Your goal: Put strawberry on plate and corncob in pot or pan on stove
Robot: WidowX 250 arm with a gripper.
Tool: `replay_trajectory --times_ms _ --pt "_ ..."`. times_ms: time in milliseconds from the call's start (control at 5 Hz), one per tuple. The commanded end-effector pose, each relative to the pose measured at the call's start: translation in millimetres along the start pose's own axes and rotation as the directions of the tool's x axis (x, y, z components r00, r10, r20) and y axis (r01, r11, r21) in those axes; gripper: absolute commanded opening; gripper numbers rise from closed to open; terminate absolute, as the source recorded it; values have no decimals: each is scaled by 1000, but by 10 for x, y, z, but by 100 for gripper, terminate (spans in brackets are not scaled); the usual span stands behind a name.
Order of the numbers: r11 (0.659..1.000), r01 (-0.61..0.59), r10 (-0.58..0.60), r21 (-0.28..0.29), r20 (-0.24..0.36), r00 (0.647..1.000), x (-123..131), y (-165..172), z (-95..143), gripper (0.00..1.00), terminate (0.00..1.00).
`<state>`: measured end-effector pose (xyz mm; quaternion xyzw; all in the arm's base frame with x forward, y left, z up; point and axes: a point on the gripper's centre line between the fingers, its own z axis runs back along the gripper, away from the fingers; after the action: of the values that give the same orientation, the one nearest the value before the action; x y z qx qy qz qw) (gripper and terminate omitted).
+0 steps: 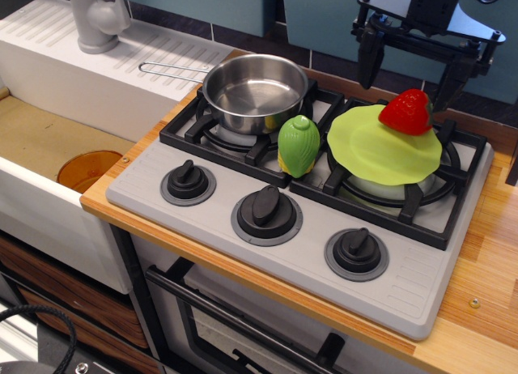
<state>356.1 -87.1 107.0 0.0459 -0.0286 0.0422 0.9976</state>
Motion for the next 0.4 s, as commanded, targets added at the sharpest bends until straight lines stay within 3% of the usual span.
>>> replay_trajectory --times_ms 0,200 --pt "998 -37 30 42 143 989 -61 238 478 100 0" --pt "996 -56 45 62 170 984 -19 383 528 100 0"
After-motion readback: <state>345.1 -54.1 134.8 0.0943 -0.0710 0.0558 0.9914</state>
